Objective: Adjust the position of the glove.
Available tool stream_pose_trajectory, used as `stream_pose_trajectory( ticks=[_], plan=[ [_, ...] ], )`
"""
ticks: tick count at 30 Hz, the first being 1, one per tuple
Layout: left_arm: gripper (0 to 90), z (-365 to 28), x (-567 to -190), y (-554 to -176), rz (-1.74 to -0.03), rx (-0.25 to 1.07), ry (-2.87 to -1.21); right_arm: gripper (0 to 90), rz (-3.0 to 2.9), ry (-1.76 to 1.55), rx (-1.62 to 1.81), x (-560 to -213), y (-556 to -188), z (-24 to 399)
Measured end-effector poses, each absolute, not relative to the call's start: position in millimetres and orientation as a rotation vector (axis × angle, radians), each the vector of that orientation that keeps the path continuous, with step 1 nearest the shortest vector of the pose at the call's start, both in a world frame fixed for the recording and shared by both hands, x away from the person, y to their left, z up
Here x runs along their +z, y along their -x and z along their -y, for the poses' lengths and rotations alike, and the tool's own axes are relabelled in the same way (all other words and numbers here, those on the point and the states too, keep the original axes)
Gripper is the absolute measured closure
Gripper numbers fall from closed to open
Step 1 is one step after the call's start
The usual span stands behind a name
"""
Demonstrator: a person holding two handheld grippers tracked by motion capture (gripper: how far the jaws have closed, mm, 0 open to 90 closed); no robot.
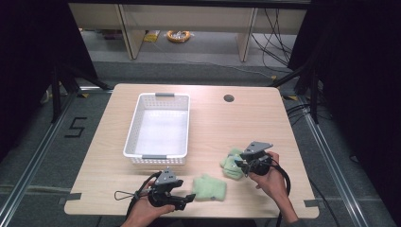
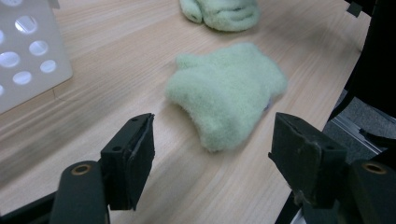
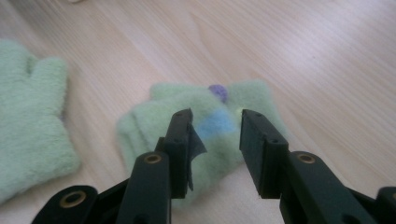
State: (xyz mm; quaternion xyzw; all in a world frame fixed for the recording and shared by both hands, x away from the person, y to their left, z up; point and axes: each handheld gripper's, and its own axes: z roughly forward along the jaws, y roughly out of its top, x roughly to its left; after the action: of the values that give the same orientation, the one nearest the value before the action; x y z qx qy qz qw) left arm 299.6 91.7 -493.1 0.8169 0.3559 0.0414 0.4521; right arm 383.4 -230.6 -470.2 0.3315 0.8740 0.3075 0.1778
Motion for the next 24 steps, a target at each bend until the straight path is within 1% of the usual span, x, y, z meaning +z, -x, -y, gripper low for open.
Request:
stream_pose_trajectory(
  ticks=[2, 5, 8, 13, 15, 16, 17, 20, 24],
  plan=[
    [29.6, -92.5, -493.6, -298.5, -0.897, 0.086, -2.019, 64.6, -2.476, -0.948, 0.861, -474.1, -387.4, 229.1],
    [29.4, -94.6, -494.9, -298.8, -0.883, 0.096, -2.025, 64.7, -2.478, -0.937, 0.856, -477.6, -392.2, 227.5],
    [29.2, -95.6, -495.0, -298.1, -0.904, 0.089, -2.021, 64.5, -2.508, -0.954, 0.836, -476.8, -393.7, 227.1],
    [29.0, -96.8, -495.3, -299.4, -0.897, 0.098, -2.013, 63.4, -2.523, -0.966, 0.837, -482.1, -401.4, 225.7],
    [28.9, -98.1, -495.2, -300.7, -0.894, 0.115, -2.041, 62.8, -2.517, -0.959, 0.848, -484.0, -403.1, 225.3],
    [29.0, -97.4, -495.1, -300.0, -0.893, 0.094, -2.024, 62.8, -2.532, -0.943, 0.843, -487.0, -406.3, 224.4],
    [28.9, -97.0, -496.2, -299.9, -0.898, 0.113, -2.021, 63.1, -2.531, -0.968, 0.848, -488.8, -406.2, 222.9],
    [28.9, -97.3, -496.8, -300.8, -0.892, 0.102, -2.026, 66.8, -2.543, -0.974, 0.841, -491.7, -407.3, 221.9],
    [29.0, -97.4, -497.1, -301.2, -0.901, 0.099, -2.022, 77.7, -2.560, -0.958, 0.847, -493.4, -407.5, 222.3]
  ],
)
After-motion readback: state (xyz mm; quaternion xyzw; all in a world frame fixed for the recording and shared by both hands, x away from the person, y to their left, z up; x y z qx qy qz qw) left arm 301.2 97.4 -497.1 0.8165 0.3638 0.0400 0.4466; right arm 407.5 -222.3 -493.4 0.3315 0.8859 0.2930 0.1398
